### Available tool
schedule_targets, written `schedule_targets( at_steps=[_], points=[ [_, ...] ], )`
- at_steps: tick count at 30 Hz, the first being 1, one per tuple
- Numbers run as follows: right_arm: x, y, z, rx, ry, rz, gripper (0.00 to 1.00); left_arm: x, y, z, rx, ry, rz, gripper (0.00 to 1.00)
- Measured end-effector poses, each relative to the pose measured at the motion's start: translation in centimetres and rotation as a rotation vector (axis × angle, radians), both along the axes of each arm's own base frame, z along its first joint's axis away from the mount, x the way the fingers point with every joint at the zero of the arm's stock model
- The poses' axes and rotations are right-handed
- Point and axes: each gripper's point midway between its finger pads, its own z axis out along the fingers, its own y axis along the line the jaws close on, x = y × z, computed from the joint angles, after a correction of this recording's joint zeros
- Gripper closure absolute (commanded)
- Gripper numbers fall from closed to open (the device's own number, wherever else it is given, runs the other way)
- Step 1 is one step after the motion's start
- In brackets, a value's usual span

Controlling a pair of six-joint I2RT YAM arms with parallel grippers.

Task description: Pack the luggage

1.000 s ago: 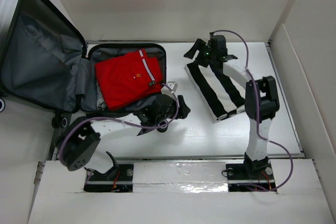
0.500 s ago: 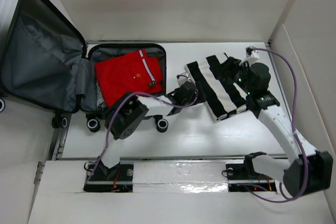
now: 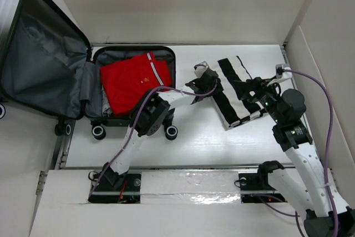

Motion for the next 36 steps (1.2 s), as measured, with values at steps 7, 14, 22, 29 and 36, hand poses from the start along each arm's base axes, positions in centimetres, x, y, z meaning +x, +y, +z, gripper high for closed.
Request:
schedule_targets(
  at_steps=[7,14,22,29,36],
  points=[
    [-1.6,-0.5,1.1,-0.002,-0.036,0.003,0.17,0.3,-0.9,-1.2,0.038,0.03,-0.032,1.0],
    [-3.3,-1.4,2.1,-0.017,-0.079,-0.015,0.17,0.6,0.5,-1.0,-0.008,0.022,-0.103,1.0],
    [-2.9,-1.8,0.3,-0.023,-0.06,-0.045,0.18,3.4,5.7,8.5,0.052,-0.099,-0.204,1.0],
    [-1.4,-1.9,-4.1,-0.049,0.051,-0.059,0.18,5.9,15.4,23.4,0.079,-0.335,-0.164,1.0],
    [-0.9,-2.0,-3.9,-0.054,0.038,-0.067,0.18,5.7,32.0,28.7,0.107,-0.436,0.052,1.0]
  ],
)
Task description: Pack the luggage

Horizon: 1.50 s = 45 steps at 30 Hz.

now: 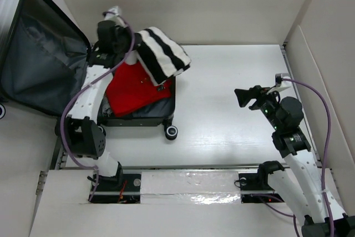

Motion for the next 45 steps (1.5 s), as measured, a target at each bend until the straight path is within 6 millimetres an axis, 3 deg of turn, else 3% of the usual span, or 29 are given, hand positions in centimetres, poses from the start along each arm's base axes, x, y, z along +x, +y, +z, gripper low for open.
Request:
schedule_targets(
  at_steps=[3,6,10,13,19,25,33,37,38,39,40,41,43,45],
  points=[
    [0.0,0.0,0.0,-0.002,-0.005,0.0,0.18,-0.8,6.6,-2.5,-0.014,0.035,0.102,1.0],
    [0.1,-0.1,-0.3,-0.004,-0.006,0.0,0.18,-1.8,11.2,-7.7,-0.034,0.131,0.187,1.0],
    [0.0,0.1,-1.0,-0.012,0.006,0.012,0.18,-4.7,14.0,-15.8,-0.088,0.316,0.263,1.0],
    [-0.1,0.3,-1.1,-0.014,0.006,0.026,0.18,-6.4,15.4,-18.4,-0.126,0.404,0.315,1.0],
    [-0.4,0.9,-1.1,-0.02,0.003,0.067,0.17,-8.1,17.7,-19.3,-0.102,0.455,0.439,1.0],
    [-0.9,1.1,-1.2,-0.021,-0.01,0.088,0.17,-10.3,19.5,-16.8,-0.032,0.408,0.558,1.0],
    [-1.1,1.3,-0.9,-0.022,-0.02,0.099,0.17,-13.5,18.1,-16.6,-0.057,0.412,0.521,0.98],
    [-1.2,1.3,-0.9,-0.023,-0.023,0.102,0.17,-13.7,17.8,-16.3,-0.069,0.405,0.516,1.0],
    [-1.2,1.3,-0.8,-0.023,-0.026,0.102,0.17,-13.7,17.8,-16.6,-0.073,0.41,0.515,0.93],
    [-1.3,1.3,-0.7,-0.023,-0.028,0.102,0.17,-13.9,17.7,-17.0,-0.076,0.418,0.515,0.81],
    [-1.3,1.3,-0.7,-0.023,-0.031,0.103,0.16,-14.1,17.7,-17.6,-0.076,0.431,0.517,0.55],
    [-1.3,1.3,-0.6,-0.024,-0.033,0.103,0.15,-14.4,17.7,-18.2,-0.075,0.447,0.521,0.47],
    [-1.3,1.3,-0.6,-0.026,-0.034,0.103,0.14,-14.9,17.7,-18.9,-0.076,0.476,0.537,0.39],
    [-1.3,1.3,-0.7,-0.028,-0.032,0.108,0.15,-15.1,18.1,-18.9,-0.065,0.477,0.559,0.39]
  ],
)
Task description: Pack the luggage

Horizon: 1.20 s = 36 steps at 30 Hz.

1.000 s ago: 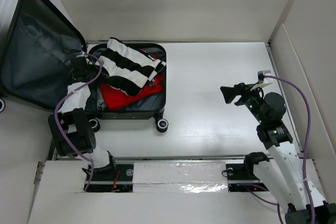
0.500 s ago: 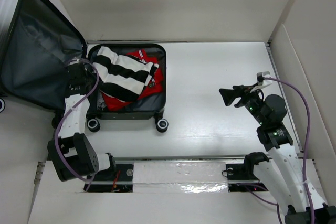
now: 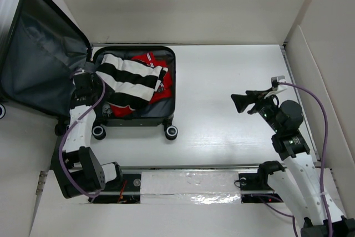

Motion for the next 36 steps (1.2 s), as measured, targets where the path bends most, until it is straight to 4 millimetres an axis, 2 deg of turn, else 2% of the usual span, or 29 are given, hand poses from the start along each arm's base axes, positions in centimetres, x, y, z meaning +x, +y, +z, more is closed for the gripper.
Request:
schedule_targets(
  at_steps=[1,2,3,4,5,6,7,8,10,11,14,15,16,18,19,21,22,27,30,33,36],
  points=[
    [0.0,0.1,-0.1,-0.001,0.002,0.006,0.18,-0.1,0.2,0.2,0.008,-0.002,0.011,0.4],
    [0.1,0.3,-0.1,-0.002,0.003,0.015,0.3,-0.2,0.4,0.7,0.016,-0.009,0.025,0.43],
    [0.1,0.4,-0.2,-0.008,0.002,0.026,0.44,-0.3,0.7,1.5,0.028,-0.027,0.041,0.45],
    [0.1,0.7,-0.4,-0.01,0.007,0.041,0.62,-0.5,0.9,2.7,0.041,-0.061,0.057,0.54],
    [0.1,1.0,-0.6,-0.013,0.013,0.058,0.87,-0.8,1.2,4.2,0.056,-0.1,0.08,0.62],
    [0.1,1.2,-0.8,-0.017,0.017,0.075,0.92,-1.4,1.6,6.4,0.082,-0.162,0.11,0.68],
    [0.1,1.6,-1.1,-0.017,0.029,0.093,0.94,-2.1,1.9,8.9,0.107,-0.232,0.139,0.81],
    [0.1,1.8,-1.4,-0.021,0.041,0.108,0.94,-2.9,2.4,11.3,0.133,-0.301,0.175,0.89],
    [0.0,2.4,-1.9,-0.026,0.056,0.135,0.9,-5.6,3.3,16.5,0.194,-0.452,0.261,1.0],
    [-0.1,2.7,-2.0,-0.028,0.059,0.148,0.89,-7.3,4.0,18.4,0.222,-0.501,0.324,1.0],
    [-0.5,3.3,-2.0,-0.034,0.055,0.18,0.87,-11.9,6.1,21.4,0.273,-0.571,0.511,1.0],
    [-0.6,3.4,-1.9,-0.035,0.054,0.188,0.85,-13.2,7.0,21.5,0.288,-0.563,0.589,1.0],
    [-0.7,3.5,-1.9,-0.037,0.053,0.193,0.83,-14.2,7.9,20.7,0.305,-0.53,0.658,0.88],
    [-0.9,3.8,-2.0,-0.041,0.054,0.208,0.78,-16.0,9.6,17.9,0.361,-0.415,0.781,0.7],
    [-1.0,3.9,-2.0,-0.045,0.051,0.217,0.76,-16.7,10.2,16.1,0.39,-0.344,0.82,0.53],
    [-1.4,4.4,-1.8,-0.048,0.043,0.238,0.69,-17.5,11.0,13.5,0.447,-0.215,0.862,0.4],
    [-1.5,4.6,-1.8,-0.05,0.039,0.246,0.67,-17.5,11.4,12.7,0.471,-0.164,0.871,0.36],
    [-2.3,5.7,-1.8,-0.061,0.031,0.292,0.63,-16.1,13.0,11.2,0.56,-0.008,0.899,0.36],
    [-2.2,5.9,-2.1,-0.071,0.037,0.297,0.64,-15.3,14.8,10.4,0.597,0.081,0.944,0.42],
    [-1.9,5.9,-2.6,-0.08,0.054,0.292,0.63,-15.6,16.9,9.1,0.602,0.16,1.004,0.47],
    [-1.8,6.2,-3.1,-0.087,0.069,0.298,0.63,-15.2,17.7,9.1,0.598,0.178,1.015,0.5]
  ],
)
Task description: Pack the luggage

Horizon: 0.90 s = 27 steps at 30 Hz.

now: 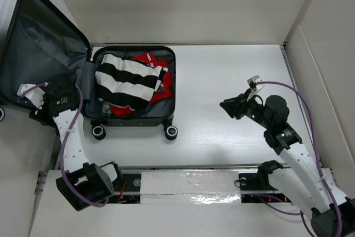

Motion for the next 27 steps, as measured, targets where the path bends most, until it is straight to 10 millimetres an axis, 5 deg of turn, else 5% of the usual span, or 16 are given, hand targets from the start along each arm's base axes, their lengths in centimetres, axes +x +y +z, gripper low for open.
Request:
schedule_targets(
  at_steps=[5,11,14,17,23,27],
  points=[
    [0.3,0.4,-0.9,-0.013,0.033,0.009,0.64,2.1,0.9,3.4,0.022,-0.07,-0.007,0.71],
    [0.6,0.5,-1.5,-0.023,0.05,0.009,0.64,2.3,0.8,4.1,0.028,-0.076,-0.019,1.0],
    [0.6,0.5,-1.5,-0.024,0.048,0.003,0.64,2.8,0.2,4.8,0.044,-0.101,-0.05,1.0],
    [0.7,0.4,-1.5,-0.024,0.048,-0.001,0.63,3.8,-1.7,6.0,0.074,-0.124,-0.141,1.0],
    [1.1,1.1,-2.8,-0.042,0.087,0.01,0.64,4.4,-8.7,7.6,0.202,-0.109,-0.43,1.0],
    [1.0,2.6,-3.5,-0.063,0.117,0.036,0.64,4.7,-11.2,7.2,0.209,-0.107,-0.576,1.0]
  ],
)
